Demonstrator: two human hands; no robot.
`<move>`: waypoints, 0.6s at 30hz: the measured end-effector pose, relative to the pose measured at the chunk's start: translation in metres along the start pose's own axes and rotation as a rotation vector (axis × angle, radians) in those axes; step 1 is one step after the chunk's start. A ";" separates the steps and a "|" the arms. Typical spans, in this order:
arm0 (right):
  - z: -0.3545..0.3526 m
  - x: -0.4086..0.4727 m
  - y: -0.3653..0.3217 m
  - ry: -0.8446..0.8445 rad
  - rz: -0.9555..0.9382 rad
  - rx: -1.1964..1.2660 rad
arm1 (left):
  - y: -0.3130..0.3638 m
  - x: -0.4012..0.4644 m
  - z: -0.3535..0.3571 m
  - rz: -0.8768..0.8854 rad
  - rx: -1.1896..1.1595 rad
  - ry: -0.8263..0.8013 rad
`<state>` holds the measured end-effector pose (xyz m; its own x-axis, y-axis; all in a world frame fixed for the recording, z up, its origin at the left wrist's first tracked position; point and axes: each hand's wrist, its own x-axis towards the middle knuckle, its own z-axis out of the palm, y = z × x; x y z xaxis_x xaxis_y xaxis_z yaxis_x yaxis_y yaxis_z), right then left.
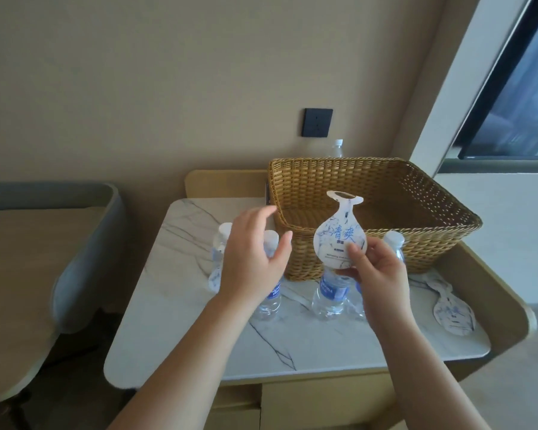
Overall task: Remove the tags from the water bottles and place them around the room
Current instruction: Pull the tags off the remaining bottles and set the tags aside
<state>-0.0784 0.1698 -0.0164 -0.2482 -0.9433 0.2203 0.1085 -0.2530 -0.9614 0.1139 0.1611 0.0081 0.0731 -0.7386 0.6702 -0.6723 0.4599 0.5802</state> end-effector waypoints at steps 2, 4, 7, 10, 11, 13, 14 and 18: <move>-0.032 0.000 -0.001 0.101 0.000 0.010 | 0.023 0.000 0.023 0.095 -0.057 -0.095; -0.066 -0.002 0.000 0.216 0.021 0.008 | 0.044 -0.003 0.048 0.168 -0.085 -0.183; -0.121 -0.008 0.007 0.397 0.062 -0.041 | 0.077 -0.008 0.091 0.305 -0.097 -0.256; -0.169 -0.013 0.018 0.507 0.123 -0.078 | 0.102 -0.011 0.131 0.353 -0.033 -0.318; -0.183 -0.013 0.022 0.530 0.146 -0.088 | 0.106 -0.012 0.143 0.344 0.001 -0.338; -0.205 -0.011 0.033 0.572 0.199 -0.118 | 0.109 -0.015 0.162 0.308 0.073 -0.371; -0.214 -0.009 0.039 0.584 0.223 -0.148 | 0.108 -0.016 0.168 0.289 0.099 -0.379; -0.239 0.008 0.065 0.587 0.316 -0.286 | 0.097 -0.025 0.183 0.299 0.146 -0.348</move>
<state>-0.3030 0.1969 -0.1167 -0.7311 -0.6711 -0.1228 0.0243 0.1542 -0.9877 -0.0876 0.1338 -0.0371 -0.3731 -0.7171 0.5887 -0.7244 0.6216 0.2981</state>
